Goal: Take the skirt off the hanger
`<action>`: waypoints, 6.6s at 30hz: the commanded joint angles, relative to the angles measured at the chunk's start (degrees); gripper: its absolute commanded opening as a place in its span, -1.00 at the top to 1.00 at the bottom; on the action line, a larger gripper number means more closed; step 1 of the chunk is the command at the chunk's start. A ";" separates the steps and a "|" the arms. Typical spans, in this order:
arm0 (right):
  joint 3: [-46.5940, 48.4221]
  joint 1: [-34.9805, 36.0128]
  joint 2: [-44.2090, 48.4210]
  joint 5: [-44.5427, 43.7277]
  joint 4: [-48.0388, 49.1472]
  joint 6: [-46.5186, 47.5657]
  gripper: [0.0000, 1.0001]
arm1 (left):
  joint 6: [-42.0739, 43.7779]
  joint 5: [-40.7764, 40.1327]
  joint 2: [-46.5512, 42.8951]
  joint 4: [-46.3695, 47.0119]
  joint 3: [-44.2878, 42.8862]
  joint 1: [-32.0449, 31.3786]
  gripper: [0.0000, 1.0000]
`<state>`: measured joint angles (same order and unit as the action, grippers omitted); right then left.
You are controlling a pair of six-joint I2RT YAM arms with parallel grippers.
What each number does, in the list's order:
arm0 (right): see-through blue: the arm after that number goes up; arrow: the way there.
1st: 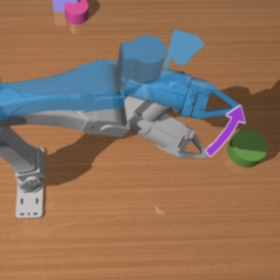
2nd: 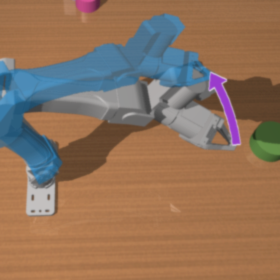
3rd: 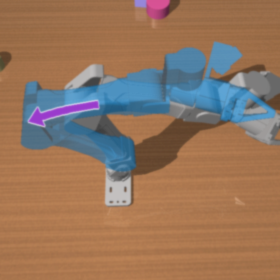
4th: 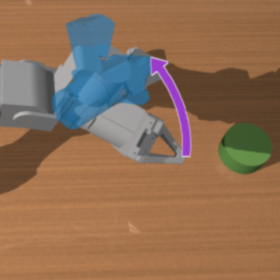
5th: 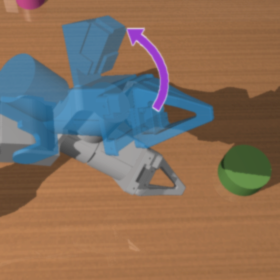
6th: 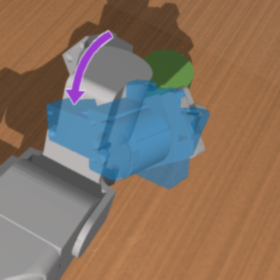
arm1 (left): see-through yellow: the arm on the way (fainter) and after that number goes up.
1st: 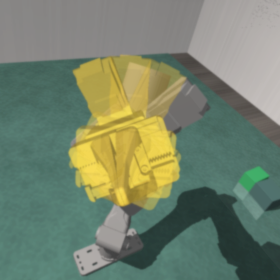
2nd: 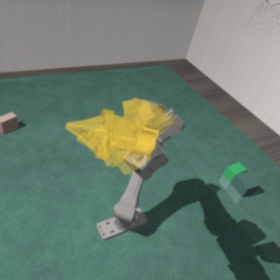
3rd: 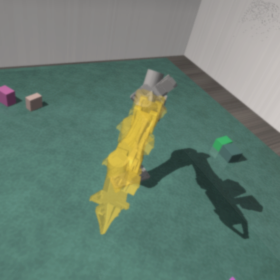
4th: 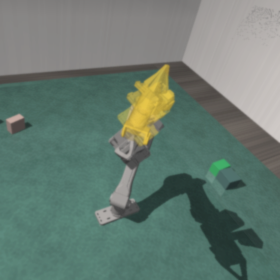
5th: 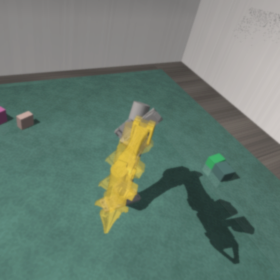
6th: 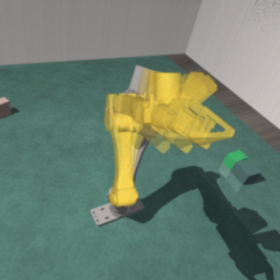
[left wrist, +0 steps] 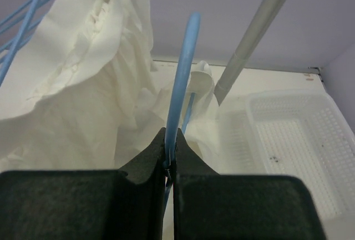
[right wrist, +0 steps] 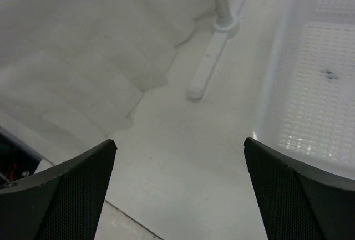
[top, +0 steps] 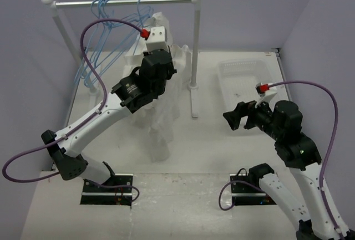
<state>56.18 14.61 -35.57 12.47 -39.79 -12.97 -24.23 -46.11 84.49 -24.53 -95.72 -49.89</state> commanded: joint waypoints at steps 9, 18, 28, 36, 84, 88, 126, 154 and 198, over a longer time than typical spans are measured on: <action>-6.96 27.91 -2.66 -1.82 11.04 4.00 -0.98 | -25.44 -11.15 1.45 -11.33 -5.50 -1.35 1.00; -6.79 48.92 -12.23 -21.41 28.96 8.66 -0.98 | -36.94 -24.54 14.39 -29.43 -26.44 -1.70 1.00; -15.13 51.31 -18.04 -30.31 53.58 5.76 -0.98 | -34.40 -25.26 11.93 -24.16 -23.37 -1.70 1.00; -18.74 51.66 -23.93 -30.57 68.24 8.05 -0.93 | -35.00 -24.73 11.58 -23.98 -22.84 -1.70 1.00; -14.90 50.08 -24.98 -50.61 47.39 -12.57 1.00 | 10.76 -5.96 4.11 9.84 -12.06 -2.41 1.00; -14.60 48.23 -24.46 -52.02 35.06 -20.94 1.00 | 14.46 -2.77 -0.55 14.95 -4.32 -2.32 1.00; -23.05 45.60 -6.79 -54.04 24.59 -20.60 -0.98 | 25.20 42.77 -2.32 47.82 10.83 15.96 1.00; -22.87 40.41 -5.91 -54.22 24.59 -16.82 -0.98 | 24.76 35.04 14.38 51.87 -8.08 18.60 1.00; -17.78 40.41 -10.91 -39.02 23.10 -14.62 -0.98 | 11.13 36.70 -9.77 15.16 8.27 17.72 -1.00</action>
<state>34.22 55.05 -44.05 -30.76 -16.29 -28.10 -10.44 -8.32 78.52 4.14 -86.87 -31.09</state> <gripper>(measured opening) 0.990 0.997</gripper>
